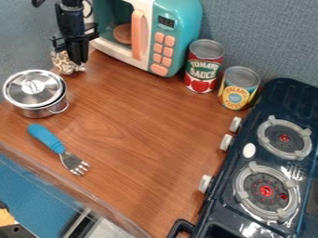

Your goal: Put the tiger stuffed toy to the upper left beside the pot

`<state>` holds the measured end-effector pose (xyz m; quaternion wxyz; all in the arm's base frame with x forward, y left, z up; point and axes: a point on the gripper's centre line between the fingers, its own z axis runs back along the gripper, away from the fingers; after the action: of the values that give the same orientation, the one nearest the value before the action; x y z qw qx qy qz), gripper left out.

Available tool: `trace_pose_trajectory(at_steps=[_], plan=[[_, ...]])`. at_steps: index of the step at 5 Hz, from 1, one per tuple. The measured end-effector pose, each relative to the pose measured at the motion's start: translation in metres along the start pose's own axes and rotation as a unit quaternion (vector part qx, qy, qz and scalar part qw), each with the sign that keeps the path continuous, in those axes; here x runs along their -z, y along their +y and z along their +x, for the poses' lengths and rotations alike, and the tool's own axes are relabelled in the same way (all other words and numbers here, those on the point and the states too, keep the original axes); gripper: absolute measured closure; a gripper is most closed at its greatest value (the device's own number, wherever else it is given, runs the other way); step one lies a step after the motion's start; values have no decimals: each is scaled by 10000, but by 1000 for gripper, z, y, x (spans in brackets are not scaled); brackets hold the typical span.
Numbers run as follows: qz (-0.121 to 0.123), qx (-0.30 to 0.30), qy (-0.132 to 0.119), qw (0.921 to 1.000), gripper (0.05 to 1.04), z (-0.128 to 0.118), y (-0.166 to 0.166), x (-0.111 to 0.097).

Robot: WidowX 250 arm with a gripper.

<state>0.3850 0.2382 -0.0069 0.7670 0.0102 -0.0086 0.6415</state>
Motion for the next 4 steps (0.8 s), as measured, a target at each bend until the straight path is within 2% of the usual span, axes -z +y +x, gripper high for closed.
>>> trace_pose_trajectory(at_steps=[1,3,4], plan=[[25,-148,30,9999,756,1,1,2],[85,-151,137,9998,156,-1,1,2],[55,-144,301,9994,74,-9,3,7]])
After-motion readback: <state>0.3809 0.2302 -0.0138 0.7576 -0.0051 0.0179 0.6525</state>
